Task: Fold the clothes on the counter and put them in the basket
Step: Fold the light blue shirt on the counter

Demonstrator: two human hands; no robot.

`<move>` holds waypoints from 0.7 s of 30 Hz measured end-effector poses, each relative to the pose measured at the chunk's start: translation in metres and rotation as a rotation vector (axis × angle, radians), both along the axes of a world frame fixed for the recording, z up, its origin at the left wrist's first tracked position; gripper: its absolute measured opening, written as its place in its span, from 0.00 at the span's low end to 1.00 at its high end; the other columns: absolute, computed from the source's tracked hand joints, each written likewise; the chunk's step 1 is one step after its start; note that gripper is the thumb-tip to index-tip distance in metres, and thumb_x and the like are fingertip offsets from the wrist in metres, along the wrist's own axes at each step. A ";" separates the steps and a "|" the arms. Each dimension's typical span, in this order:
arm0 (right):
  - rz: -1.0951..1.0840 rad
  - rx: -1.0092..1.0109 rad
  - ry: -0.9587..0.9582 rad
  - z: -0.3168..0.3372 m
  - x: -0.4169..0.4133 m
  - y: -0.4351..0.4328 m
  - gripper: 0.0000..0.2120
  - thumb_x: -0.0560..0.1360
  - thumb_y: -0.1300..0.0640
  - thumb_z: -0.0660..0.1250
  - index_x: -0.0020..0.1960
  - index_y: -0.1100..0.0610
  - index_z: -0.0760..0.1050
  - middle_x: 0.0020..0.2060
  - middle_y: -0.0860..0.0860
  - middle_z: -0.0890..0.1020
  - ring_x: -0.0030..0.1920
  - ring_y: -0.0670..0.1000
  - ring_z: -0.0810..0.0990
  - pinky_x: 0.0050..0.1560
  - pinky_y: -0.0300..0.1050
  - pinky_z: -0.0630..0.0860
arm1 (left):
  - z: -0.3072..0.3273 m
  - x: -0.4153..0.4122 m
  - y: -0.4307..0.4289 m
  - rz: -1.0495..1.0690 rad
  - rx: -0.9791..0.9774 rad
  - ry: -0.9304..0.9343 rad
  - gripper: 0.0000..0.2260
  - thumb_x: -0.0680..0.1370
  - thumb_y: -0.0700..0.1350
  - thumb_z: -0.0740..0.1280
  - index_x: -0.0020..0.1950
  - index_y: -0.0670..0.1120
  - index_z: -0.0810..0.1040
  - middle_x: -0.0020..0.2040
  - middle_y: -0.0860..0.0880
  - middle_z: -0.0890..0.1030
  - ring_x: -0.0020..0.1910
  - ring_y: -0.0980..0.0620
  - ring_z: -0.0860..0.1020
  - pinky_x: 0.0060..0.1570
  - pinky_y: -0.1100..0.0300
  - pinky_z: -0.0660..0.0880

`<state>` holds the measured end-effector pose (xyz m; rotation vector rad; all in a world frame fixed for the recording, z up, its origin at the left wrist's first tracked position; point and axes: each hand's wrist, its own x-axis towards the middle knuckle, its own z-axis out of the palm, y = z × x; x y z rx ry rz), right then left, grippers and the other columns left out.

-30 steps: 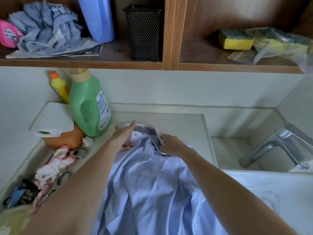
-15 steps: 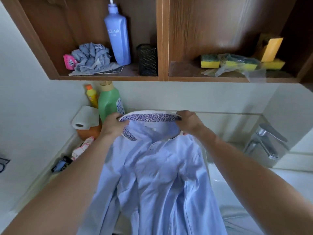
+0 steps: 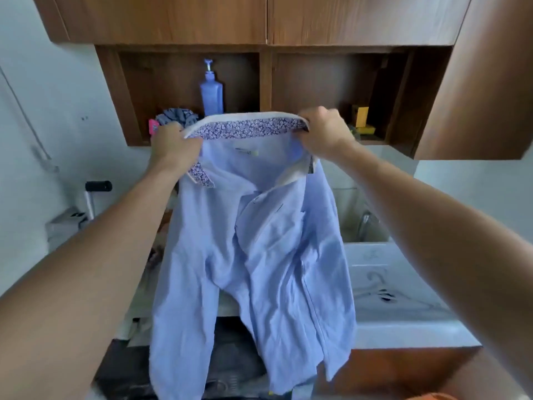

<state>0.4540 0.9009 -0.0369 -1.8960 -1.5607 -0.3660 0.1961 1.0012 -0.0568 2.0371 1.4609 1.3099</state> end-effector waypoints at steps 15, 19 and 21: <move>-0.153 0.125 -0.067 0.126 -0.039 -0.128 0.05 0.75 0.60 0.65 0.44 0.62 0.73 0.40 0.59 0.73 0.41 0.56 0.73 0.30 0.44 0.64 | 0.138 -0.079 -0.114 -0.075 0.326 -0.019 0.12 0.76 0.47 0.72 0.55 0.42 0.80 0.46 0.43 0.79 0.43 0.47 0.76 0.42 0.56 0.69; -0.130 0.034 -0.061 0.131 -0.055 -0.141 0.07 0.75 0.60 0.65 0.39 0.61 0.72 0.35 0.57 0.73 0.37 0.56 0.72 0.27 0.43 0.63 | 0.148 -0.092 -0.129 -0.039 0.285 0.009 0.07 0.75 0.45 0.71 0.51 0.45 0.80 0.45 0.47 0.78 0.43 0.48 0.74 0.41 0.58 0.67; -0.078 0.019 -0.051 0.130 -0.063 -0.151 0.11 0.75 0.60 0.66 0.34 0.56 0.71 0.31 0.54 0.72 0.36 0.55 0.74 0.26 0.40 0.65 | 0.146 -0.098 -0.136 -0.021 0.220 0.062 0.05 0.73 0.41 0.68 0.48 0.46 0.81 0.43 0.44 0.77 0.42 0.45 0.73 0.40 0.55 0.69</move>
